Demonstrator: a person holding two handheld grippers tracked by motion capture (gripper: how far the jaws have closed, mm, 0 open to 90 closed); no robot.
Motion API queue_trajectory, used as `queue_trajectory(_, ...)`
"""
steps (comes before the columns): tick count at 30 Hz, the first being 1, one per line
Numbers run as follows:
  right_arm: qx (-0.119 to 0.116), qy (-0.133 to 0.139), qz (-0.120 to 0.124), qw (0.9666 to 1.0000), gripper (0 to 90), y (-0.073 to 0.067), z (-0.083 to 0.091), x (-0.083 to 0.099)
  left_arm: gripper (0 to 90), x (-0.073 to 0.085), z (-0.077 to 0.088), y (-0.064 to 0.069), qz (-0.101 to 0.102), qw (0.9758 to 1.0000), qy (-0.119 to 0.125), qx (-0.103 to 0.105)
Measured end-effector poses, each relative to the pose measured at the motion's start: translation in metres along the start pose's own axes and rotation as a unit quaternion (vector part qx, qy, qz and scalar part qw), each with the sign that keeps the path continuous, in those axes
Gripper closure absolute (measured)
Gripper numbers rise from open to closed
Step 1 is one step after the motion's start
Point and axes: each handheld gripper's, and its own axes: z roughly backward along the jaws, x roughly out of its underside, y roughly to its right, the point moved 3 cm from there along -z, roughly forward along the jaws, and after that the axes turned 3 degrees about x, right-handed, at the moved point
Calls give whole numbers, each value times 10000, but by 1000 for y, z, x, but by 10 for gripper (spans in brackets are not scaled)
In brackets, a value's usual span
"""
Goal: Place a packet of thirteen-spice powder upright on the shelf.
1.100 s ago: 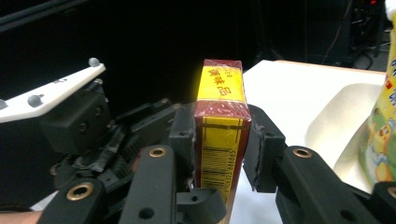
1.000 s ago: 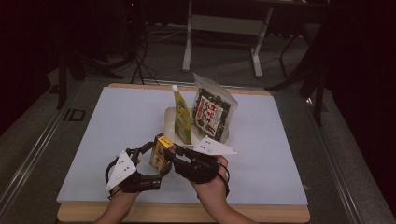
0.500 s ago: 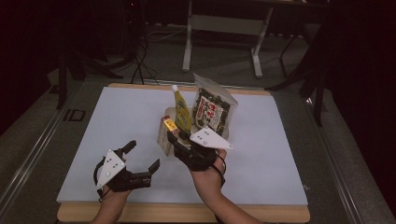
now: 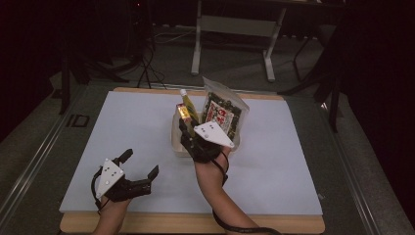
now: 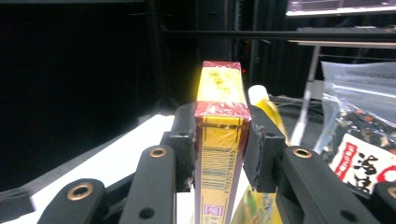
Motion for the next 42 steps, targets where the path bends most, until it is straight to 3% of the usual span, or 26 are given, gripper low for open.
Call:
queue_trajectory(3, 193, -40, -42, 9998, 677, 3, -10, 4, 21, 0, 0, -1, 10, 10000, -8, -47)
queue_trajectory(6, 224, -130, -151, 9996, 677, 2, -20, 8, 21, 1, 0, -1, 9, 10000, -10, -80)
queue_trajectory(15, 493, -286, 84, 9983, 677, -9, -47, 21, 21, 2, 1, 0, -25, 10000, 1, -76)
queue_trajectory(19, 529, -423, -89, 9977, 677, -7, -57, 27, 21, 2, 1, 0, -45, 10000, -1, -43)
queue_trajectory(22, 595, -446, 32, 9972, 677, -8, -61, 30, 21, 2, 1, 1, -54, 10000, 6, -25)
queue_trajectory(27, 664, -549, -215, 9961, 676, -6, -69, 35, 21, 3, -1, 2, -77, 10000, -44, 5)
queue_trajectory(34, 713, -578, -364, 9951, 668, -7, -75, 36, 21, 5, -3, 3, -94, 9999, -68, 50)
queue_trajectory(42, 578, -661, -632, 9941, 632, -11, -81, 39, 22, 5, -3, 3, -113, 9999, -96, 73)
